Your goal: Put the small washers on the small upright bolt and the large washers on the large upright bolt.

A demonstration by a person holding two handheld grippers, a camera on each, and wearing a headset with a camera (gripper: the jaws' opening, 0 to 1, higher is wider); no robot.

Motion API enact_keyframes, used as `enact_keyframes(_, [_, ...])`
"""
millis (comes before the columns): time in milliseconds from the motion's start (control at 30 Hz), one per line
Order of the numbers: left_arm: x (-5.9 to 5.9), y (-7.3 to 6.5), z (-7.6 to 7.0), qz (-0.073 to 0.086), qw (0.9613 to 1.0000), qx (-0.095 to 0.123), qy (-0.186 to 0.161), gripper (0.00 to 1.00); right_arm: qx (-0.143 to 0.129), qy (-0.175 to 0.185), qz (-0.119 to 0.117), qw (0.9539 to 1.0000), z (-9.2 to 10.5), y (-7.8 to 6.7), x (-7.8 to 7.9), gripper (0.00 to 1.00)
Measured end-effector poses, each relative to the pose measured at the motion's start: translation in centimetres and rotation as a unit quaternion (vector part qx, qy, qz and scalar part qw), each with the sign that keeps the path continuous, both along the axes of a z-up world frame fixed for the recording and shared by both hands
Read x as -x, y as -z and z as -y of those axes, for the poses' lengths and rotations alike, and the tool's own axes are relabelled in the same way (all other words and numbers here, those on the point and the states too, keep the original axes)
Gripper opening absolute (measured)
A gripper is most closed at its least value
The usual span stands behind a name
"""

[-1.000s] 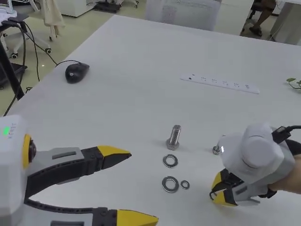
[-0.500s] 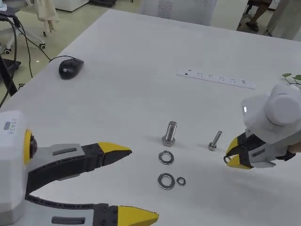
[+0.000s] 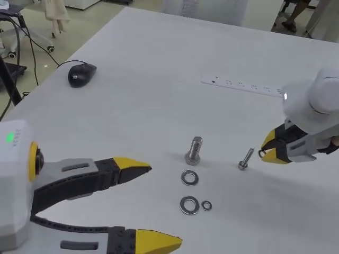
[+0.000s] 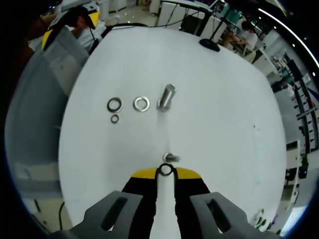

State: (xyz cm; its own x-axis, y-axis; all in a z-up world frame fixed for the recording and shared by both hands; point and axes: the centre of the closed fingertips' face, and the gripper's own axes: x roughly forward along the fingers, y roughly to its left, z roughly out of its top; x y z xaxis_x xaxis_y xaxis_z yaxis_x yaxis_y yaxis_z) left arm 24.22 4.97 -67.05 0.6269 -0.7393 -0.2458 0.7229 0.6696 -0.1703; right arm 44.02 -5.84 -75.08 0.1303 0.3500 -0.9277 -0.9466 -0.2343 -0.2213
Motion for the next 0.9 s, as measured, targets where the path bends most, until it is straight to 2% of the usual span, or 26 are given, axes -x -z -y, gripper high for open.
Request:
enact_keyframes(233, [-0.2,0.1,-0.1,-0.003,1.0,0.001,-0.004,0.59,0.004,-0.007,0.0,1.0,-0.7,0.0,-1.0,0.12])
enact_keyframes(733, [-0.6,0.5,-0.4,-0.009,0.9999,0.0,-0.008,0.59,0.013,-0.018,-0.011,0.9997,-1.4,1.0,-1.3,0.12])
enact_keyframes(900, [-0.6,0.6,-0.5,-0.012,0.9999,0.0,-0.01,0.59,0.017,-0.02,-0.009,0.9996,-1.3,1.3,-1.5,0.12])
